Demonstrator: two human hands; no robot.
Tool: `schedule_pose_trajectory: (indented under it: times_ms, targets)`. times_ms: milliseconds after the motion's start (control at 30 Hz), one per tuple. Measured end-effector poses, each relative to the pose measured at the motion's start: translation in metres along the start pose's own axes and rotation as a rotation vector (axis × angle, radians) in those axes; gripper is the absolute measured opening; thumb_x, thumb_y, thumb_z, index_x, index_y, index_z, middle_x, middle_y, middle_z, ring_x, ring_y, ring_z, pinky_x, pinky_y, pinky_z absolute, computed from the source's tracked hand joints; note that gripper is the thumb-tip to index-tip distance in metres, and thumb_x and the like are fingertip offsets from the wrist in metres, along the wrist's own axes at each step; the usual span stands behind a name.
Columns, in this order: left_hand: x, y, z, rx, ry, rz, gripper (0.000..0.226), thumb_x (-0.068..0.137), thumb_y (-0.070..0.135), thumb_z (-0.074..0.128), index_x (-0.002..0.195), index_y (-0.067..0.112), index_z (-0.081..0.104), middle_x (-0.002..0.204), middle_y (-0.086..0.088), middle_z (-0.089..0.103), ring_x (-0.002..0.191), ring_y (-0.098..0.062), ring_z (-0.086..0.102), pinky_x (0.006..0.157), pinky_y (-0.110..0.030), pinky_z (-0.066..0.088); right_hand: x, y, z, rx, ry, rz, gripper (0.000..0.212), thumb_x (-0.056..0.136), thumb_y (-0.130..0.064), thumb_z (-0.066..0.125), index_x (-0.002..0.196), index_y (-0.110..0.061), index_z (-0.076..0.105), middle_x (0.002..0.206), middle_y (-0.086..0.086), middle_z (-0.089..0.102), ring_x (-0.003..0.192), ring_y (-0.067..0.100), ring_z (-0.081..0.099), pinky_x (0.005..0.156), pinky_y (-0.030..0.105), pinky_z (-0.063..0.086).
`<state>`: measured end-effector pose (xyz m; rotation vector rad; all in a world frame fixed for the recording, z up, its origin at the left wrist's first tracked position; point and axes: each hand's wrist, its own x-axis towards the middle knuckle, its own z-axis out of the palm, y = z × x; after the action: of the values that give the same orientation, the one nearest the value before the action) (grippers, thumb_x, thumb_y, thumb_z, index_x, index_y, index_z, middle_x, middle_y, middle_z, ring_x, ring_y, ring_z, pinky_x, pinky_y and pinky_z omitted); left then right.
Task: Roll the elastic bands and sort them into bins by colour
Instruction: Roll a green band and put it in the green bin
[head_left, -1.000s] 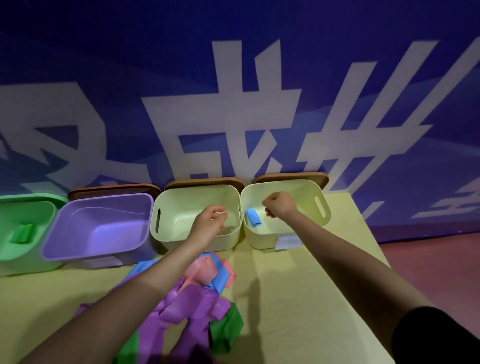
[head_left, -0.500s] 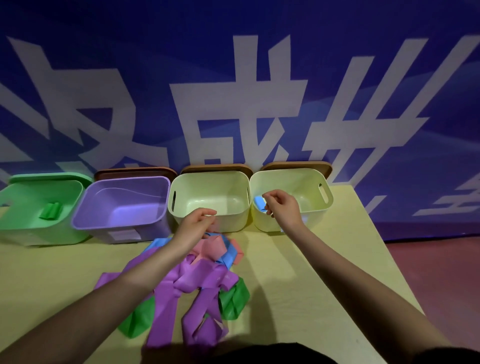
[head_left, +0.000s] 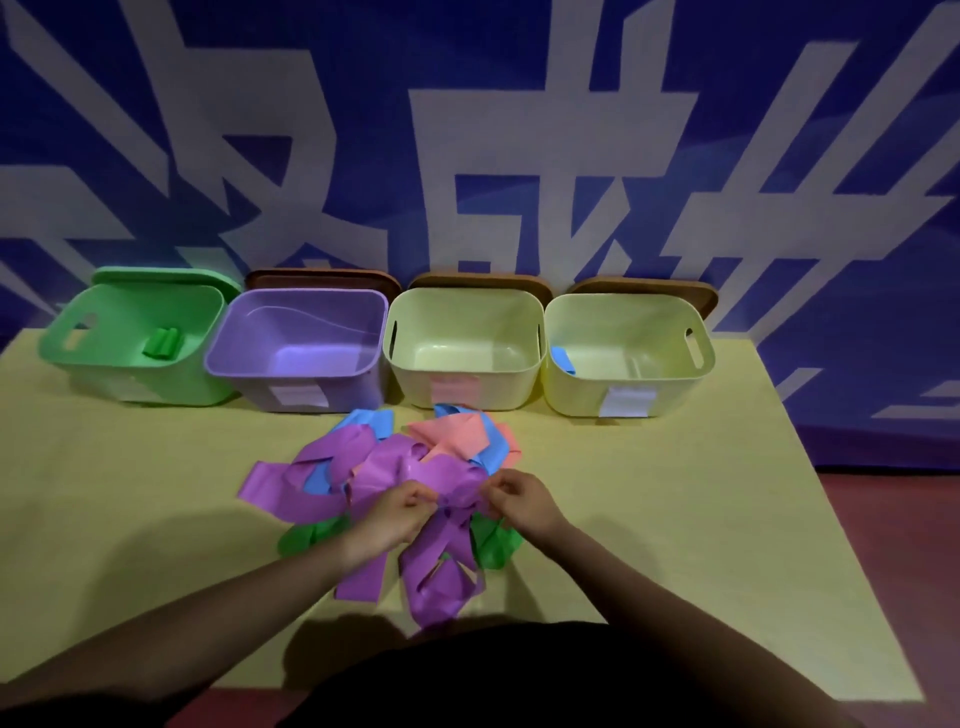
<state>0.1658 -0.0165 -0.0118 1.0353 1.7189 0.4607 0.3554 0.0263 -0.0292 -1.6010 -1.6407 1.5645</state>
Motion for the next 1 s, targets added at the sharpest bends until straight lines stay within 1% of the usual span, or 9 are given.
schedule_pose_trajectory:
  times_ms: [100, 233, 367, 533, 600, 667, 833, 967, 1000]
  targets:
    - [-0.002, -0.015, 0.004, 0.107, 0.020, 0.067, 0.009, 0.093, 0.006, 0.054, 0.098, 0.009, 0.061, 0.072, 0.003, 0.055, 0.061, -0.007, 0.050, 0.049, -0.009, 0.037, -0.004, 0.006, 0.017, -0.072, -0.023, 0.022, 0.022, 0.085, -0.017, 0.067, 0.069, -0.028, 0.057, 0.058, -0.011, 0.056, 0.061, 0.008, 0.052, 0.068, 0.028, 0.042]
    - [-0.003, -0.028, -0.001, 0.158, 0.101, 0.094, 0.012, 0.091, 0.012, 0.061, 0.102, 0.008, 0.064, 0.088, 0.000, 0.062, 0.087, -0.014, 0.059, 0.060, -0.005, 0.039, -0.011, 0.013, 0.028, -0.105, 0.128, 0.070, 0.022, 0.083, -0.018, 0.068, 0.088, -0.025, 0.047, 0.080, -0.001, 0.061, 0.078, 0.020, 0.059, 0.074, 0.034, 0.046]
    - [0.001, -0.035, 0.001, 0.215, 0.098, 0.065, 0.020, 0.091, 0.017, 0.061, 0.110, 0.008, 0.061, 0.098, -0.002, 0.062, 0.090, -0.012, 0.056, 0.063, -0.016, 0.040, -0.011, 0.013, 0.026, -0.006, 0.285, 0.199, 0.029, 0.089, -0.023, 0.063, 0.106, -0.015, 0.041, 0.082, 0.000, 0.060, 0.077, 0.018, 0.059, 0.058, 0.027, 0.042]
    - [0.010, -0.042, 0.017, 0.169, 0.018, 0.038, 0.017, 0.088, 0.015, 0.065, 0.105, 0.011, 0.063, 0.099, -0.003, 0.064, 0.099, -0.021, 0.062, 0.086, -0.031, 0.050, -0.007, 0.013, 0.023, 0.272, 0.280, 0.308, 0.009, 0.093, -0.019, 0.056, 0.086, -0.013, 0.054, 0.070, 0.003, 0.054, 0.061, 0.015, 0.049, 0.051, 0.024, 0.036]
    - [0.014, -0.042, 0.024, 0.161, 0.011, 0.043, 0.013, 0.085, 0.020, 0.069, 0.095, 0.018, 0.061, 0.094, -0.002, 0.065, 0.098, -0.022, 0.063, 0.087, -0.035, 0.051, -0.009, 0.020, 0.022, 0.367, 0.295, 0.365, 0.017, 0.092, -0.017, 0.055, 0.077, -0.012, 0.061, 0.066, 0.005, 0.055, 0.060, 0.018, 0.050, 0.050, 0.023, 0.037]
    - [0.017, -0.041, 0.031, 0.151, 0.019, 0.050, 0.019, 0.083, 0.026, 0.072, 0.093, 0.021, 0.056, 0.093, -0.001, 0.064, 0.093, -0.019, 0.062, 0.084, -0.034, 0.051, -0.008, 0.030, 0.018, 0.294, 0.356, 0.355, 0.009, 0.090, -0.019, 0.061, 0.086, -0.011, 0.063, 0.075, 0.008, 0.061, 0.072, 0.024, 0.057, 0.058, 0.025, 0.042]
    - [0.027, -0.041, 0.036, 0.197, 0.069, 0.066, 0.023, 0.081, 0.033, 0.073, 0.082, 0.019, 0.055, 0.085, -0.001, 0.064, 0.084, -0.019, 0.060, 0.077, -0.033, 0.047, -0.008, 0.043, 0.008, -0.065, 0.315, 0.397, 0.040, 0.083, -0.032, 0.070, 0.116, -0.017, 0.054, 0.101, 0.007, 0.066, 0.097, 0.025, 0.063, 0.075, 0.028, 0.044]
    - [0.034, -0.038, 0.031, 0.270, 0.020, 0.056, 0.028, 0.086, 0.036, 0.067, 0.068, 0.022, 0.051, 0.071, 0.003, 0.059, 0.075, -0.017, 0.058, 0.068, -0.030, 0.043, -0.005, 0.046, 0.007, -0.151, 0.213, 0.393, 0.008, 0.085, -0.025, 0.068, 0.083, -0.020, 0.063, 0.092, 0.008, 0.068, 0.089, 0.020, 0.064, 0.073, 0.027, 0.045]
    - [0.035, -0.038, 0.030, 0.290, 0.006, 0.051, 0.029, 0.087, 0.036, 0.067, 0.067, 0.023, 0.050, 0.068, 0.004, 0.057, 0.073, -0.016, 0.056, 0.066, -0.030, 0.042, -0.006, 0.045, 0.007, -0.182, 0.188, 0.390, 0.016, 0.086, -0.025, 0.066, 0.072, -0.024, 0.059, 0.085, 0.006, 0.066, 0.083, 0.018, 0.062, 0.068, 0.026, 0.042]
